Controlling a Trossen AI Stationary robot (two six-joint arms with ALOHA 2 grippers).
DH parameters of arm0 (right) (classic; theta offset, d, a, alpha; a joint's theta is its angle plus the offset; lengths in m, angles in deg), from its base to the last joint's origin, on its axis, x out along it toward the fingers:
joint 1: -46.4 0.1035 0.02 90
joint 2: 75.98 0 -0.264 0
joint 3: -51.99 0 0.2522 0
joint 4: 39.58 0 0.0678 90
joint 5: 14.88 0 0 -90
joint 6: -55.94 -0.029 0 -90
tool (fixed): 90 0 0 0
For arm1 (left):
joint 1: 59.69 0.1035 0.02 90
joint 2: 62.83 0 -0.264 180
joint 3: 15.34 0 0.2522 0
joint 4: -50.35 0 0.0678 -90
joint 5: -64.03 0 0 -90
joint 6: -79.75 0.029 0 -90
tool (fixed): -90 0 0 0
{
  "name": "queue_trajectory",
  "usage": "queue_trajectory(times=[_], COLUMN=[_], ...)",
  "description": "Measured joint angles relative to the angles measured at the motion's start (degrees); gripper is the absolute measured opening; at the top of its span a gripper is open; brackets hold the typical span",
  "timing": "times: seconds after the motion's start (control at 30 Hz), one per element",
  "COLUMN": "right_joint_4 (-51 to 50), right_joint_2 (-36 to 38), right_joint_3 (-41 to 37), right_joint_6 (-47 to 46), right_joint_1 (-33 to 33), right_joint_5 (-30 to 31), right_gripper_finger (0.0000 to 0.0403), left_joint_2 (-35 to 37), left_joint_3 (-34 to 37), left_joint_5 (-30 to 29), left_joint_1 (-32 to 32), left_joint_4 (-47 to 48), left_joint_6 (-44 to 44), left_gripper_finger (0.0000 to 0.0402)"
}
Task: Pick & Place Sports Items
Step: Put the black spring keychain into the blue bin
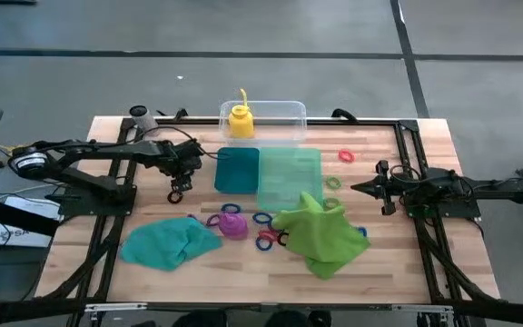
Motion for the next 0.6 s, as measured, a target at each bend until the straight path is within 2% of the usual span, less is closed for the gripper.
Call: queue_trajectory(times=[0.37,0.6], right_joint_4=[-0.02,-0.01], right_joint_2=[-0.01,0.01], right_joint_3=[0.02,0.01], right_joint_6=[0.00,0.00], right_joint_1=[0.02,0.01], right_joint_5=[0.00,0.00], right_gripper_finger=[0.0000,0.0000], left_joint_2=[-0.04,-0.11], left_joint_3=[0.18,0.23], left_joint_5=[-0.09,2.10], left_joint_1=[0.26,2.45], left_joint_4=[-0.42,-0.60], left_joint_6=[-0.84,-1.17], left_gripper_finger=[0.0234,0.0234])
